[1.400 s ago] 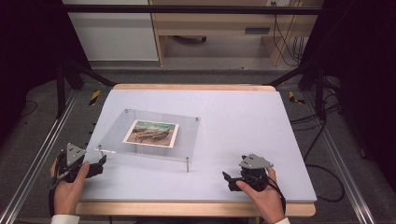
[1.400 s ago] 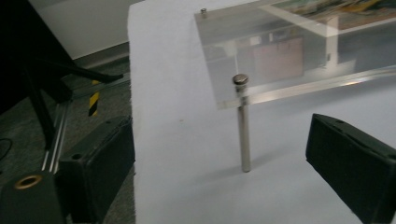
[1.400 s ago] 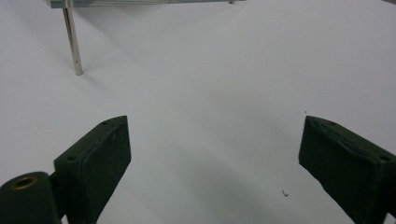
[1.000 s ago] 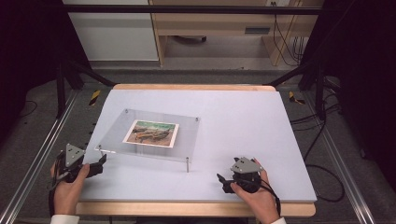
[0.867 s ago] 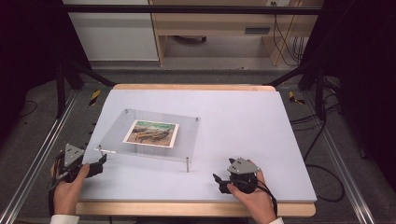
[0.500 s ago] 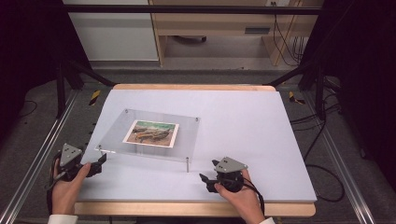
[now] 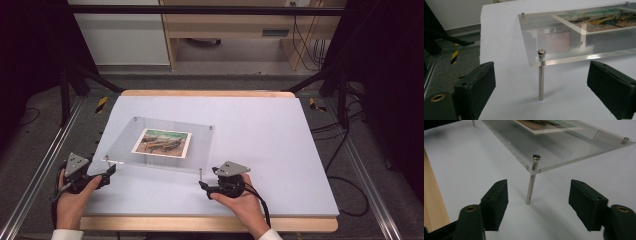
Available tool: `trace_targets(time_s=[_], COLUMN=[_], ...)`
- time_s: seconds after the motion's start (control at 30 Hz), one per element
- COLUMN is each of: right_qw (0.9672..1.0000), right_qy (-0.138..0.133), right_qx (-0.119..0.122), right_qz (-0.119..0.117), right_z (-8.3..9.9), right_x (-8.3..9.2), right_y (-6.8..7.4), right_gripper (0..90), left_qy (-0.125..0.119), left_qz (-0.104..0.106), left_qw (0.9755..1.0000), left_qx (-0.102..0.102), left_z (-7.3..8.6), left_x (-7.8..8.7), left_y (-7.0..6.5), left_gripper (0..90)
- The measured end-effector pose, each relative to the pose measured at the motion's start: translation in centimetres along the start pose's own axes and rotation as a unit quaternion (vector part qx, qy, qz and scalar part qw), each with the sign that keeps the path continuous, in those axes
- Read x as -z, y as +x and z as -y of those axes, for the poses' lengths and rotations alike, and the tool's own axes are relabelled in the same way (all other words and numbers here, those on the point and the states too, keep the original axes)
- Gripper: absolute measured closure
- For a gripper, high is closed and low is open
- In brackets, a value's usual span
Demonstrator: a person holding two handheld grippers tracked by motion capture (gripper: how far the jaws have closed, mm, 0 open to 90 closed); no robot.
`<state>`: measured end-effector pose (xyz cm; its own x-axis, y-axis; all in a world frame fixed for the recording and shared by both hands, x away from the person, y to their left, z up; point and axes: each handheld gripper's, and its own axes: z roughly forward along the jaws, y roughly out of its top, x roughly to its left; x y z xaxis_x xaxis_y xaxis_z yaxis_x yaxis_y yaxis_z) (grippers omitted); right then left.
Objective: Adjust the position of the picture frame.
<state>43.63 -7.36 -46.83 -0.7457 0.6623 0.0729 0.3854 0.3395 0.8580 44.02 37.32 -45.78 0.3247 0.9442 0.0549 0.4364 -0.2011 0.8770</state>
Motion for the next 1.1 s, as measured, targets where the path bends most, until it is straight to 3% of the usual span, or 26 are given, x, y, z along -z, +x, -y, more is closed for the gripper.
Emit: trace_targets(time_s=[0.23,0.73,0.9,0.97,1.1], right_qw=[0.9998,0.9995,0.9993,0.9988,0.9979], right_qy=[0.000,0.012,0.005,-0.001,-0.005], right_qx=[-0.018,-0.021,-0.031,-0.040,-0.053], right_qz=[-0.013,-0.022,-0.021,-0.027,-0.037], right_z=[-0.1,-0.6,-0.7,-0.8,-1.1], right_x=[-1.0,-3.0,-3.0,-2.9,-2.7], right_y=[-0.1,0.2,0.1,-0.1,-0.4], right_gripper=[48.6,80.6,84.6,84.9,85.0], left_qy=[-0.005,-0.001,0.007,0.012,0.013], left_qz=[0.006,0.014,0.013,0.006,0.013], left_qw=[0.9999,0.9998,0.9998,0.9997,0.9996], left_qx=[0.010,0.016,0.016,0.019,0.023], left_z=[-0.1,-0.2,-0.1,0.0,0.1], left_x=[0.1,0.0,-0.1,-0.2,-0.4], left_y=[0.1,0.0,0.1,0.2,0.4], left_gripper=[9.5,20.8,22.6,25.4,35.7])
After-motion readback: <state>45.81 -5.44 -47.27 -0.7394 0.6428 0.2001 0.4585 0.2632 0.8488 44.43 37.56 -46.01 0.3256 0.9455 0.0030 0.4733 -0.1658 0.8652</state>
